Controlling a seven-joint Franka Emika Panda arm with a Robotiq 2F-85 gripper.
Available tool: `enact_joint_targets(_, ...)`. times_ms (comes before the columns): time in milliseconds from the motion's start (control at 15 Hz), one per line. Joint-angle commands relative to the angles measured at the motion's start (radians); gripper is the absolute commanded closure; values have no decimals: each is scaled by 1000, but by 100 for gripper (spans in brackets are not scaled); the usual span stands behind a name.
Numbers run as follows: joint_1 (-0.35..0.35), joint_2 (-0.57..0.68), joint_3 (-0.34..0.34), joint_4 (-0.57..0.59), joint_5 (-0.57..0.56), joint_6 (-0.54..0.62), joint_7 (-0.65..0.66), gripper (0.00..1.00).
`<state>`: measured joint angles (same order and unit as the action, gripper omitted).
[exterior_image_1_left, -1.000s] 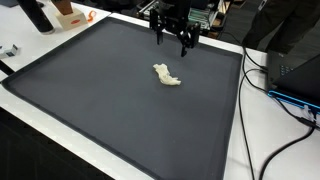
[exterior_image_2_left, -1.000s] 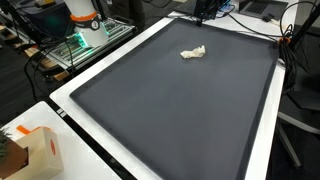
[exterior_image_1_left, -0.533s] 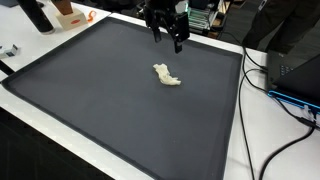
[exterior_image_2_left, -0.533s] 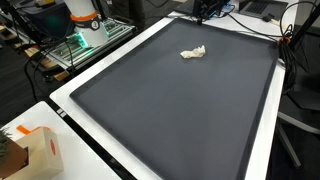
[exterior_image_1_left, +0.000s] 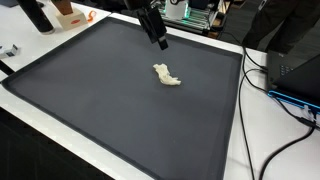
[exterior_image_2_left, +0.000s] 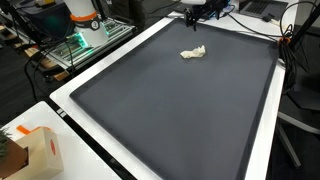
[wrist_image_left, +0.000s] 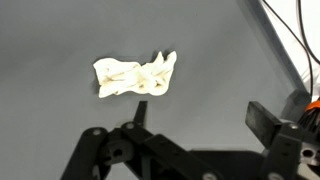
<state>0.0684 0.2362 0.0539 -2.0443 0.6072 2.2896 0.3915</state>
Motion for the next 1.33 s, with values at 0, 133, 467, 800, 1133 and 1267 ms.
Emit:
enact_joint_targets(0,-55,-31,-1,-91,153,14,-91,0)
enact_joint_targets(133,-78,-25,-13,-117,221,3,-125,0)
enact_joint_targets(467,-122,9,-44,-169,361,-21,-207,0)
enact_joint_targets(800,-149,83,-73,-177,427,-75,-247,0)
enact_joint_targets(1133,-162,169,-95,-142,411,-152,-222,0)
enact_joint_targets(1267,-166,201,-101,-122,408,-188,-210,0)
